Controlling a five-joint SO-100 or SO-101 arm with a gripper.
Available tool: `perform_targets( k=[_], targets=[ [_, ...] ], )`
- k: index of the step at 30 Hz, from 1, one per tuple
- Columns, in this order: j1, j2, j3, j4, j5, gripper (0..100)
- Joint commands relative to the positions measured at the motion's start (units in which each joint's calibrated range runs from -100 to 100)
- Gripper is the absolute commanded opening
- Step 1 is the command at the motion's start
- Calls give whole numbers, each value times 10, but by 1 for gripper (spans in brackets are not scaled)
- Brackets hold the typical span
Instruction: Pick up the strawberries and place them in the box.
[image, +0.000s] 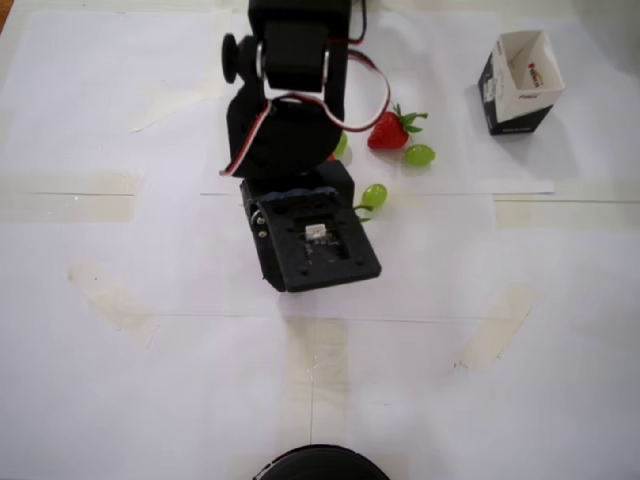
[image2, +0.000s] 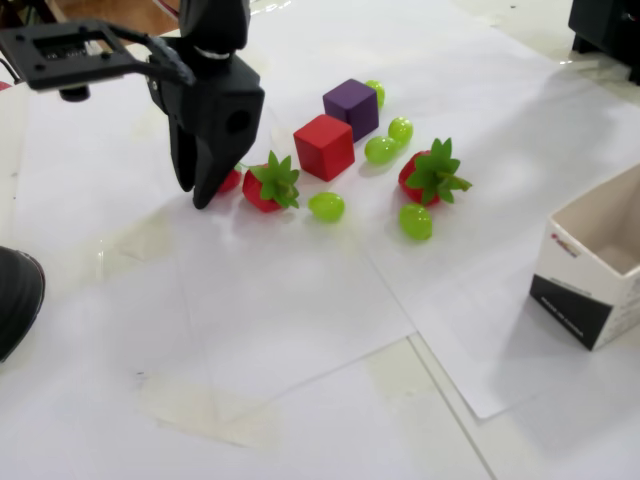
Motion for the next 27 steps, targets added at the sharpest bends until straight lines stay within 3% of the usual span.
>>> perform_targets(
  k=[1, 7, 27],
  targets=[
    [-4, -95, 2, 42, 5, 14],
    [-10, -117, 2, 58, 15, 26],
    [7, -117, 58, 47, 7, 22]
  ],
)
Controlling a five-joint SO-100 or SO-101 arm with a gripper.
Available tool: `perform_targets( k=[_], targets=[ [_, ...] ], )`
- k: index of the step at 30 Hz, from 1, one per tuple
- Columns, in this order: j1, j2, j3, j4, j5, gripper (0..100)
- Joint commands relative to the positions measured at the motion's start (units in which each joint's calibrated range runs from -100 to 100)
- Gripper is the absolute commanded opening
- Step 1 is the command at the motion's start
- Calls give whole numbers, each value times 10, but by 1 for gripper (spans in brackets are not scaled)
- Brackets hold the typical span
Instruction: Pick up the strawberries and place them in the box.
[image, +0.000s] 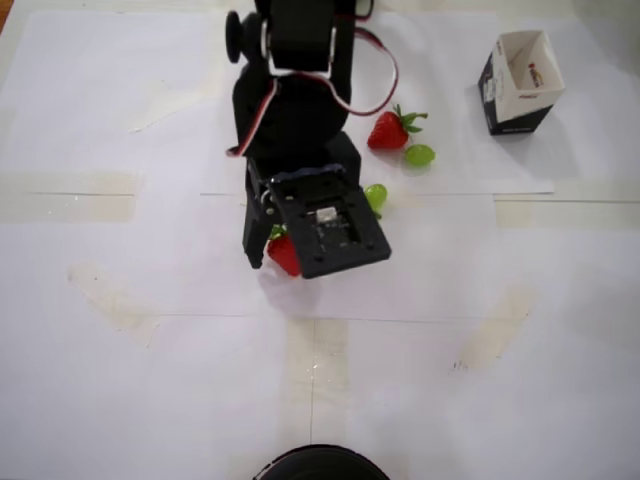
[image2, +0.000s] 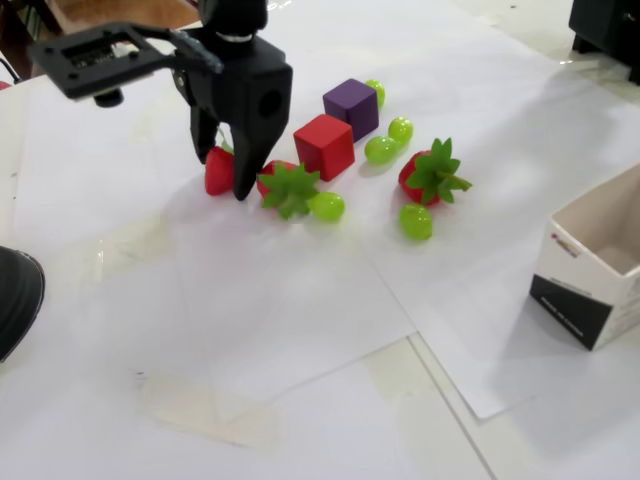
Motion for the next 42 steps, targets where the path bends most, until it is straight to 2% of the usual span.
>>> perform_targets(
  k=[1, 7, 17, 21, 29, 32, 36, 42],
  targets=[
    [7, -66, 2, -11, -5, 20],
    [7, -67, 3, -19, -8, 14],
    [-2, -93, -16, 1, -9, 13],
    [-6, -124, -55, 55, -9, 13],
    [-27, -191, -198, 247, -20, 13],
    [-63, -247, -201, 299, -31, 13],
    [-158, -329, -196, 371, -71, 13],
    [-265, -349, -185, 402, -97, 13]
  ],
)
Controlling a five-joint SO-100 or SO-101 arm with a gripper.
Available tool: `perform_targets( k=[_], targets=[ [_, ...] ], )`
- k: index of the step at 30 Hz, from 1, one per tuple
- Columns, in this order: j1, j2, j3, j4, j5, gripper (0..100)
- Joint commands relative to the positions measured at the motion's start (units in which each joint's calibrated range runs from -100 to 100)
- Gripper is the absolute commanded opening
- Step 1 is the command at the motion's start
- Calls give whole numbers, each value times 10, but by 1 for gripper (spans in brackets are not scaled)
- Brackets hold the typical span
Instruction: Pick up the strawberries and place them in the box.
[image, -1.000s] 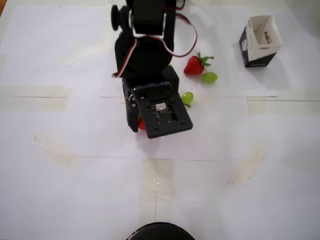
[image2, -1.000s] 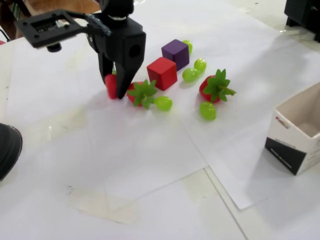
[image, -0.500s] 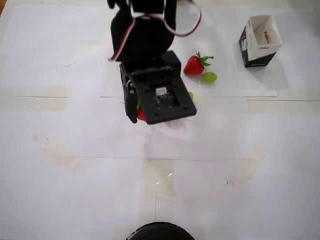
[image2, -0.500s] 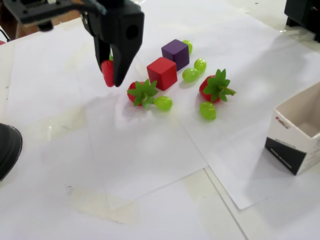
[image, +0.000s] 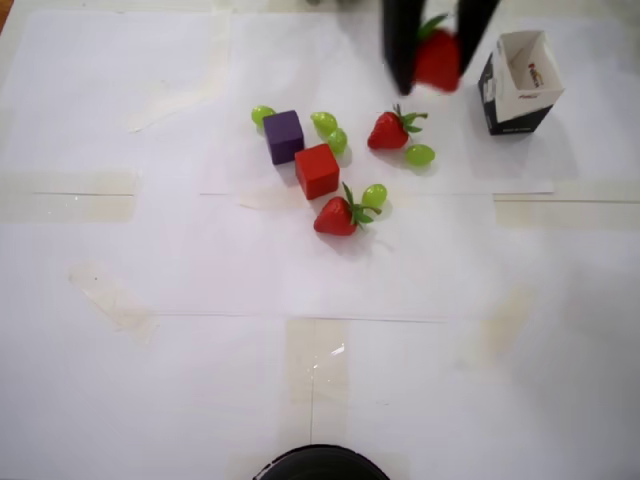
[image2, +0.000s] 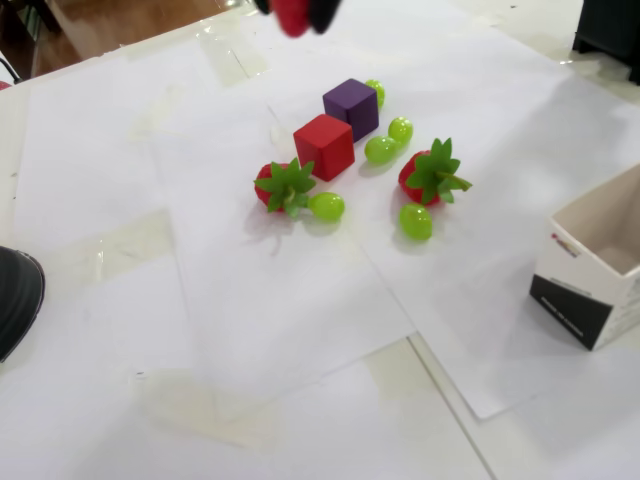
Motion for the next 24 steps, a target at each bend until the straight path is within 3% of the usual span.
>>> perform_targets(
  k=[1, 9, 24],
  targets=[
    [-85, -72, -17, 27, -26, 13],
    [-173, -92, 114, -3, -55, 13],
    [-211, -99, 245, -54, -81, 13]
  ],
)
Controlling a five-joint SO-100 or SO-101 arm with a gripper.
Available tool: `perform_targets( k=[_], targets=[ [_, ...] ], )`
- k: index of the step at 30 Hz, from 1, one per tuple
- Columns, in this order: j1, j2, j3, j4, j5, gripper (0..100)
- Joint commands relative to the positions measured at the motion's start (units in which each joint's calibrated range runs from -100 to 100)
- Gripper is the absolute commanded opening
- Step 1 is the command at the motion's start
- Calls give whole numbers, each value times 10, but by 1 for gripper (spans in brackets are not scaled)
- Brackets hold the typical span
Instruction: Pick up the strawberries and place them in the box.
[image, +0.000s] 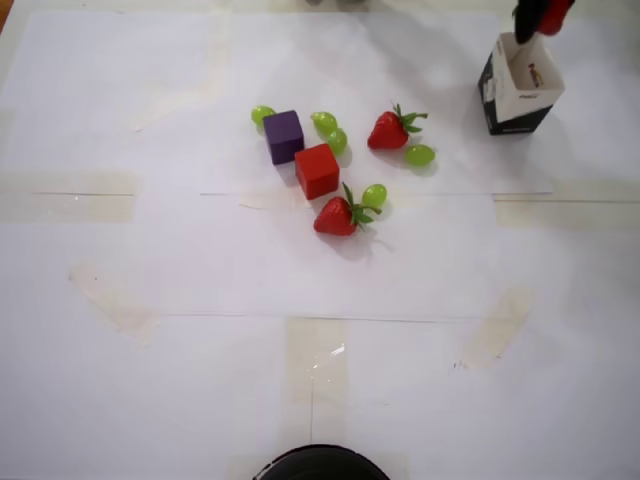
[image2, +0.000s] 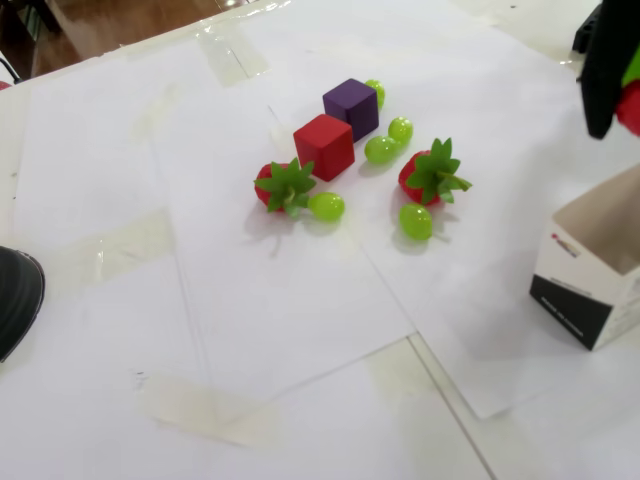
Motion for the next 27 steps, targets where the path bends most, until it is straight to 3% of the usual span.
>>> perform_targets(
  k=[1, 4, 8, 11, 19, 27],
  targets=[
    [-9, -62, 3, -13, -8, 13],
    [-13, -62, 8, -17, -12, 15],
    [-29, -61, 8, -17, -39, 26],
    [-34, -61, 8, -18, -48, 29],
    [-21, -59, -12, -22, -42, 30],
    [80, -90, -12, 14, 2, 29]
  ],
)
